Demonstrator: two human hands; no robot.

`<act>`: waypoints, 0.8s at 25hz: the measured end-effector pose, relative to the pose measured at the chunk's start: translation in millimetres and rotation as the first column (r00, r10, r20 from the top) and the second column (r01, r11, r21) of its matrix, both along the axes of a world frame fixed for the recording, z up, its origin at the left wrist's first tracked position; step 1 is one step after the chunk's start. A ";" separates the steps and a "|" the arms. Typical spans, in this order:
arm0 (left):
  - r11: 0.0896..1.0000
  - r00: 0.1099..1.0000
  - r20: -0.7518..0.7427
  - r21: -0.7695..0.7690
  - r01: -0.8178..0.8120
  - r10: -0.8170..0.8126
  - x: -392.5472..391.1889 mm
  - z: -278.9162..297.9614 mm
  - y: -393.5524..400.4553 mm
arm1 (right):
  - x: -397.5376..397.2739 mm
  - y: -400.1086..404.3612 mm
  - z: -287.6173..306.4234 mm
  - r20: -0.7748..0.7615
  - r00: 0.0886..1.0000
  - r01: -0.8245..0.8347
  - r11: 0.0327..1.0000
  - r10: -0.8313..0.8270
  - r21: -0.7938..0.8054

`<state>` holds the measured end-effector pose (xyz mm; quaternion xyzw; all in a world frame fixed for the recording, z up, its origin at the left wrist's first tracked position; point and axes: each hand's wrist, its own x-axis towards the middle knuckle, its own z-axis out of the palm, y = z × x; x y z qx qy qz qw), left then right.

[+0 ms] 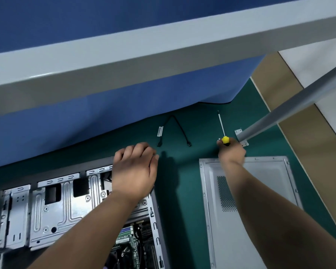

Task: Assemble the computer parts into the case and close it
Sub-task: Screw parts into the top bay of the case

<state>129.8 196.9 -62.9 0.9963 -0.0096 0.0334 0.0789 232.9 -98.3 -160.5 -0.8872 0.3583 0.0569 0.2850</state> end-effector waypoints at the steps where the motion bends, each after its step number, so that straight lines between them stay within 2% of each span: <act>1: 1.000 1.000 0.001 -0.006 -0.004 0.004 -0.1 0.1 -0.4 | 0.4 0.6 -1.4 -0.001 1.000 0.000 1.000 0.000 -0.013; 9: 1.000 1.000 0.019 -0.007 -0.005 0.005 0.9 -1.1 0.8 | -2.3 -4.2 5.2 -0.012 0.999 -0.047 0.999 0.048 0.009; 11: 1.000 1.000 -0.019 -0.015 0.002 -0.003 2.4 0.9 0.8 | -11.7 -4.3 18.5 0.000 0.998 -0.057 0.996 0.057 0.073; 13: 0.998 0.994 -0.100 -0.052 0.030 -0.035 3.8 4.0 1.9 | -29.8 6.1 37.4 0.048 0.998 -0.040 0.971 0.029 0.234; 15: 0.987 0.978 -0.192 -0.150 0.053 -0.082 5.6 5.8 7.5 | -53.4 28.5 62.4 0.113 0.993 -0.023 0.918 -0.023 0.395; 17: 0.938 0.967 -0.236 -0.347 0.012 -0.100 2.2 17.6 13.6 | -79.7 56.3 91.1 0.168 0.984 -0.046 0.845 -0.053 0.533; 20: 0.777 0.991 -0.126 -0.627 -0.054 -0.032 -26.3 33.2 13.3 | -120.3 98.3 125.0 0.216 0.976 -0.141 0.679 -0.026 0.721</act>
